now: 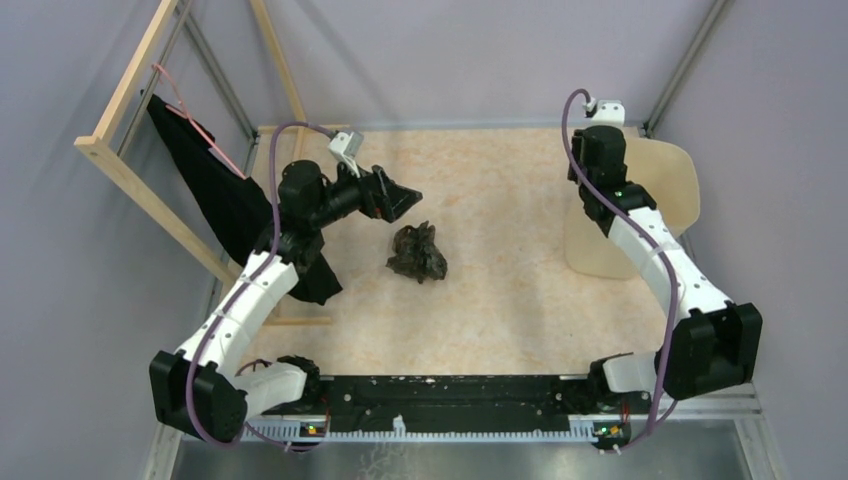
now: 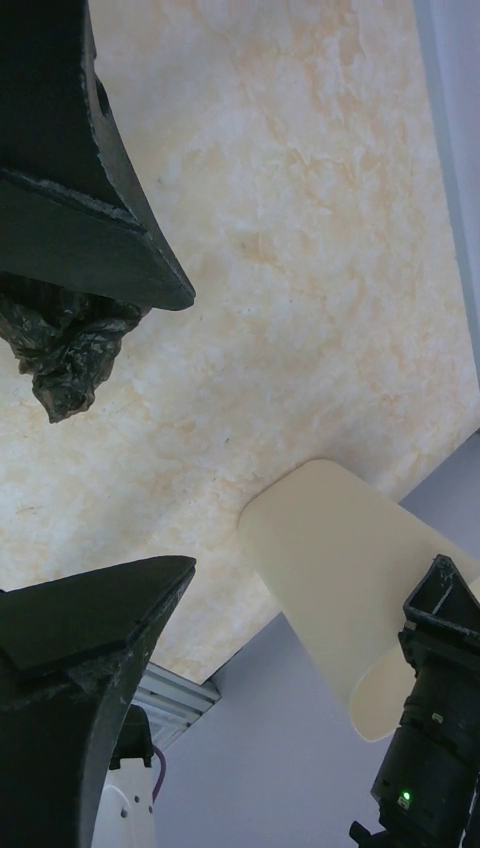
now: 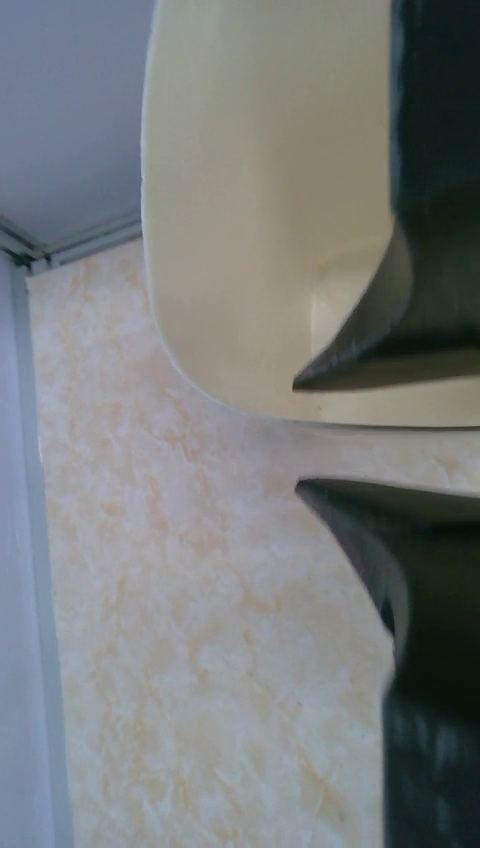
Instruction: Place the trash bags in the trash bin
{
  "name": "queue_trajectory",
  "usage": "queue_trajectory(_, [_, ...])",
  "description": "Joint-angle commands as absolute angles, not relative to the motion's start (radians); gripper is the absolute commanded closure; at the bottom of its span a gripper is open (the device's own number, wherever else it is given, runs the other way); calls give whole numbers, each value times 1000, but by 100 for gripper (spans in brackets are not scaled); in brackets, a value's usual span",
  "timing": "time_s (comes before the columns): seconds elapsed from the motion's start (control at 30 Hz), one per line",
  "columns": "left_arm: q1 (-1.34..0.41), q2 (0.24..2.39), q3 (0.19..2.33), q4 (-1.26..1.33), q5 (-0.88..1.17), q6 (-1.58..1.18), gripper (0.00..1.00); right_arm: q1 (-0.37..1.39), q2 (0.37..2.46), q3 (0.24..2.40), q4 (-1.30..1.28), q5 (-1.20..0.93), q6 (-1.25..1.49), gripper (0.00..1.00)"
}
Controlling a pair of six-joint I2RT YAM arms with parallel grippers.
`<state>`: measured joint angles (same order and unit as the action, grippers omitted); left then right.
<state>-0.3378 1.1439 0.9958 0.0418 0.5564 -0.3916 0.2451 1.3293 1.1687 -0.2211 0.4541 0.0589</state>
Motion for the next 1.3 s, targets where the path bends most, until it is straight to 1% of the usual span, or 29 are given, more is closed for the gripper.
queue_trajectory(0.0, [-340, 1152, 1040, 37, 526, -381, 1, 236, 1338, 1246, -334, 363, 86, 52])
queue_trajectory(0.07, [-341, 1156, 1034, 45, 530, -387, 1, 237, 1319, 1267, -383, 343, 112, 37])
queue_trajectory(0.1, [-341, 1160, 1034, 46, 533, -389, 1, 239, 1310, 1290, -417, 337, 128, 33])
queue_trajectory(0.13, [-341, 1164, 1035, 45, 534, -389, 1, 239, 1301, 1311, -455, 342, 145, 31])
queue_trajectory(0.2, [-341, 1169, 1039, 36, 524, -382, 1, 258, 1276, 1353, -519, 406, 179, 31])
queue_trajectory(0.27, [-341, 1166, 1040, 29, 507, -373, 1, 317, 1259, 1395, -569, 509, 180, 30])
queue_trajectory(0.37, [-340, 1156, 1038, 21, 477, -360, 1, 472, 1298, 1487, -665, 636, 144, 27])
queue_trajectory(0.47, [-336, 1131, 1037, 5, 404, -345, 2, 617, 1363, 1550, -729, 666, 147, 26])
queue_trajectory(0.53, [-335, 1102, 1030, -27, 340, -336, 1, 727, 1397, 1534, -720, 684, 144, 26])
queue_trajectory(0.6, [-333, 1061, 1014, -21, 276, -330, 1, 808, 1430, 1486, -679, 634, 145, 24])
queue_trajectory(0.7, [-332, 996, 978, -7, 182, -329, 1, 842, 1471, 1370, -580, 362, 220, 24])
queue_trajectory(0.73, [-332, 979, 967, -8, 156, -328, 1, 842, 1479, 1325, -529, 247, 257, 25])
queue_trajectory(0.8, [-332, 953, 956, -6, 90, -327, 1, 842, 1482, 1212, -389, 34, 308, 32])
queue_trajectory(0.9, [-331, 952, 956, -14, 44, -321, 1, 842, 1482, 1052, -119, -220, 398, 33])
queue_trajectory(0.97, [-330, 979, 968, -27, 52, -325, 1, 842, 1509, 992, 19, -287, 449, 32])
queue_trajectory(1.03, [-329, 1006, 979, -32, 93, -324, 1, 842, 1559, 987, 75, -296, 458, 32])
queue_trajectory(1.1, [-330, 1035, 995, -33, 151, -311, 1, 840, 1622, 1012, 65, -257, 460, 33])
queue_trajectory(1.13, [-330, 1052, 1010, -44, 182, -306, 1, 840, 1649, 1031, 47, -227, 459, 37])
queue_trajectory(1.2, [-330, 1082, 1038, -67, 218, -299, 1, 837, 1690, 1067, 6, -160, 448, 52])
queue_trajectory(1.27, [-330, 1108, 1054, -85, 228, -298, 1, 835, 1697, 1076, -25, -105, 428, 63])
